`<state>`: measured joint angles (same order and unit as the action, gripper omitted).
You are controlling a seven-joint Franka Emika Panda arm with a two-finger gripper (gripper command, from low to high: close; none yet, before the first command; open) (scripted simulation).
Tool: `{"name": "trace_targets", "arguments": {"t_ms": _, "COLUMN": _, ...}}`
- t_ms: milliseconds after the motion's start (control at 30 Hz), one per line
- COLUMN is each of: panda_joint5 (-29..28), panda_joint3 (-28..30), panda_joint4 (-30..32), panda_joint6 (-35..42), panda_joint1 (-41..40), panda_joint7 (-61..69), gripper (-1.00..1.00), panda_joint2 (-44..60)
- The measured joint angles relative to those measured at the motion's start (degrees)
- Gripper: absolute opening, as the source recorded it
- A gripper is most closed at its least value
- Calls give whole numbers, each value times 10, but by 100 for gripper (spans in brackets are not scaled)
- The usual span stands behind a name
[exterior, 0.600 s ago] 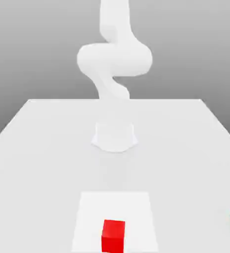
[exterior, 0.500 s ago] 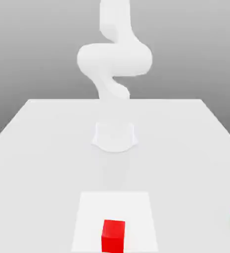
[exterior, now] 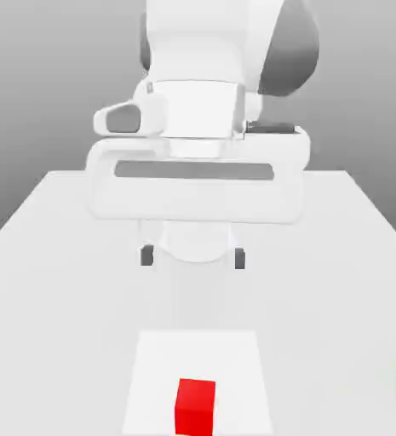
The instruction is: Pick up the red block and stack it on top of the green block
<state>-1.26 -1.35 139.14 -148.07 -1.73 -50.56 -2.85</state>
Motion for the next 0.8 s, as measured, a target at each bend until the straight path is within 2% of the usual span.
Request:
{"name": "trace_targets", "arguments": {"t_ms": 200, "panda_joint5": 4, "panda_joint3": -1, "panda_joint4": 21, "panda_joint6": -47, "panda_joint1": -1, "panda_joint7": -8, "gripper": 0, "panda_joint2": 124}}
{"name": "trace_targets", "arguments": {"t_ms": 367, "panda_joint5": 1, "panda_joint3": 2, "panda_joint4": 13, "panda_joint6": -124, "panda_joint1": 1, "panda_joint7": -13, "gripper": 0, "panda_joint2": 228}}
{"name": "trace_targets", "arguments": {"t_ms": 400, "panda_joint5": 0, "panda_joint3": 3, "panda_joint4": 11, "panda_joint6": -138, "panda_joint1": 2, "panda_joint7": -13, "gripper": -100, "panda_joint2": 245}}
{"name": "trace_targets", "arguments": {"t_ms": 633, "panda_joint5": -1, "panda_joint3": 2, "panda_joint4": 10, "panda_joint6": -139, "panda_joint1": 1, "panda_joint7": -14, "gripper": -100, "panda_joint2": 247}}
{"name": "trace_targets", "arguments": {"t_ms": 800, "panda_joint5": 4, "panda_joint3": -5, "panda_joint4": 22, "panda_joint6": -65, "panda_joint1": 2, "panda_joint7": -6, "gripper": -100, "panda_joint2": 161}}
